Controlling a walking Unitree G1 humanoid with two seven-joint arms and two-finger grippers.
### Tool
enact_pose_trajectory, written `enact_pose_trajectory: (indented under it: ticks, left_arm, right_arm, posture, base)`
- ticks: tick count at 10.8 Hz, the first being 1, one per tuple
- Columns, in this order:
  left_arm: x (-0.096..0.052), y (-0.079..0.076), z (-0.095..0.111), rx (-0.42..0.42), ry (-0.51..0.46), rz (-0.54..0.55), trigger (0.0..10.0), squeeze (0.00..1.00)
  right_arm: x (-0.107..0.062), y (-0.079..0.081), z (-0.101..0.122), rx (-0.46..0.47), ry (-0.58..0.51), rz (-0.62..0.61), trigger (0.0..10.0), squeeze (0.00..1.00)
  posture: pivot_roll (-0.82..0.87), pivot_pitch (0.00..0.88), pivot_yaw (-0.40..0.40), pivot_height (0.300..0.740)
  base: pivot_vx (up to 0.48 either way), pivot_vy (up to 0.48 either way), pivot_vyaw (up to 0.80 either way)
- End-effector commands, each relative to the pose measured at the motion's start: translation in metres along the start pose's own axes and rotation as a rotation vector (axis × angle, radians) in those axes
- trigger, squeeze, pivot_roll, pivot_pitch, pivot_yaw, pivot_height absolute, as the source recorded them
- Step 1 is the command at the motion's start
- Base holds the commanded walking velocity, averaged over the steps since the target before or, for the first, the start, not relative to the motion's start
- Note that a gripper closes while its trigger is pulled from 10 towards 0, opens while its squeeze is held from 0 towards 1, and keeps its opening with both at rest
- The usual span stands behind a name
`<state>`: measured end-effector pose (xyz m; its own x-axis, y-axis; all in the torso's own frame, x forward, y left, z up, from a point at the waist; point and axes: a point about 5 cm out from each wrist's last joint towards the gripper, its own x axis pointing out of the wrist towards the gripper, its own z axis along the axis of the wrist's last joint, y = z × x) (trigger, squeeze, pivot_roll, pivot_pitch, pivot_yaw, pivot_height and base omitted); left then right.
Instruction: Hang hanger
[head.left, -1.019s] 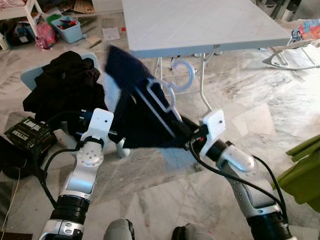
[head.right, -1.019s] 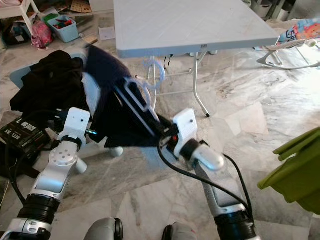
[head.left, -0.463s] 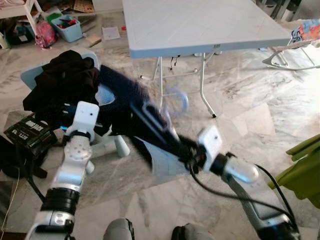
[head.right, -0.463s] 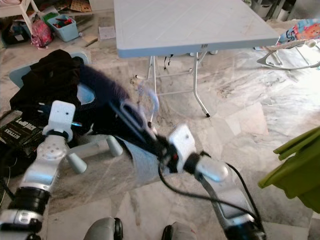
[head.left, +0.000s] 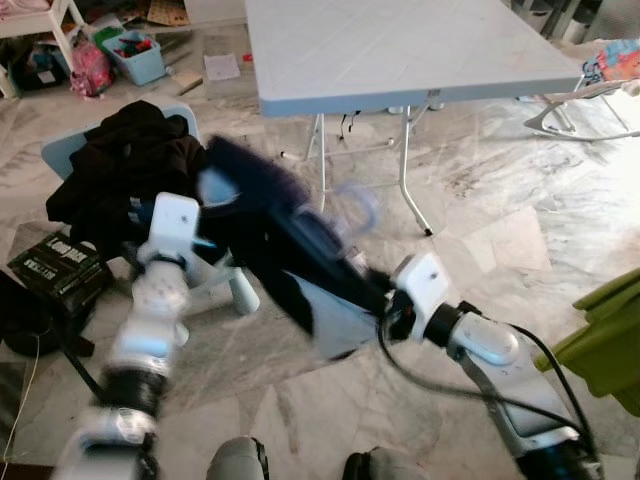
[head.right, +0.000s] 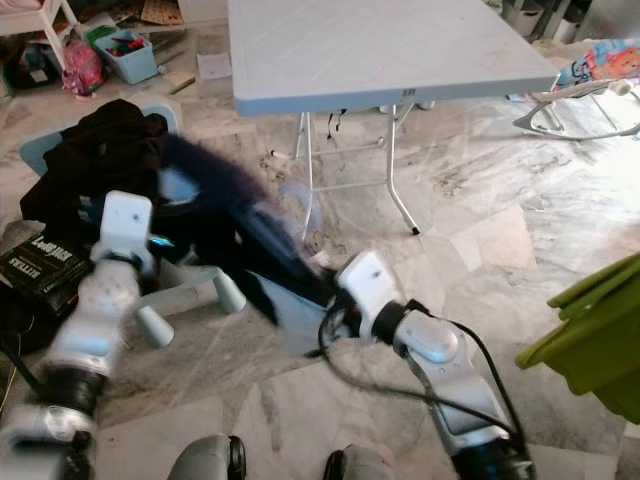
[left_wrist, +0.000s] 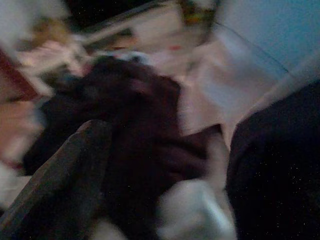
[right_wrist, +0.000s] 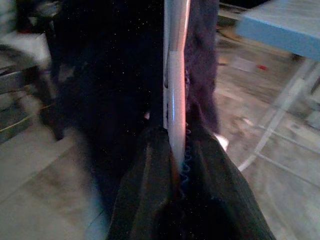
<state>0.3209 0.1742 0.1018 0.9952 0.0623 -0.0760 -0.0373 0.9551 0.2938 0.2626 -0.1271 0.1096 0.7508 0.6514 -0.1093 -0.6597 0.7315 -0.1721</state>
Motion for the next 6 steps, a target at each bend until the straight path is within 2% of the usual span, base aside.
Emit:
enact_pose_trajectory:
  ticks: [1, 2, 3, 4, 5, 6]
  left_arm:
    - [-0.006, -0.017, 0.006, 0.02, -0.049, -0.084, 10.0, 1.0]
    - [-0.015, -0.038, 0.011, 0.021, -0.1, -0.191, 10.0, 1.0]
    - [-0.021, -0.049, 0.017, 0.036, -0.144, -0.248, 10.0, 1.0]
    - [-0.024, -0.053, 0.021, 0.088, -0.164, -0.247, 10.0, 1.0]
    - [-0.021, -0.046, 0.025, 0.138, -0.187, -0.188, 10.0, 1.0]
    - [-0.016, -0.032, 0.031, 0.175, -0.213, -0.104, 10.0, 0.65]
  right_arm:
    - [0.005, -0.007, 0.015, -0.004, -0.064, -0.073, 10.0, 0.0]
    - [0.011, -0.004, 0.02, 0.019, -0.076, -0.091, 10.0, 0.0]
    - [0.016, -0.001, 0.019, 0.023, -0.064, -0.095, 10.0, 0.0]
    - [0.019, 0.002, 0.02, 0.014, -0.065, -0.094, 10.0, 0.0]
    - [0.021, 0.005, 0.018, 0.005, -0.056, -0.084, 10.0, 0.0]
    - [0.02, 0.007, 0.015, 0.0, -0.04, -0.071, 10.0, 0.0]
  posture:
    - [-0.04, 0.089, -0.025, 0.74]
    - [-0.04, 0.092, -0.027, 0.74]
    - [-0.04, 0.094, -0.028, 0.74]
    - [-0.04, 0.094, -0.028, 0.74]
    - [-0.04, 0.094, -0.028, 0.74]
    - [-0.04, 0.094, -0.025, 0.74]
  base:
    - [0.0, 0.0, 0.0]
    - [0.0, 0.0, 0.0]
    - [0.0, 0.0, 0.0]
    - [0.0, 0.0, 0.0]
    - [0.0, 0.0, 0.0]
    - [0.0, 0.0, 0.0]
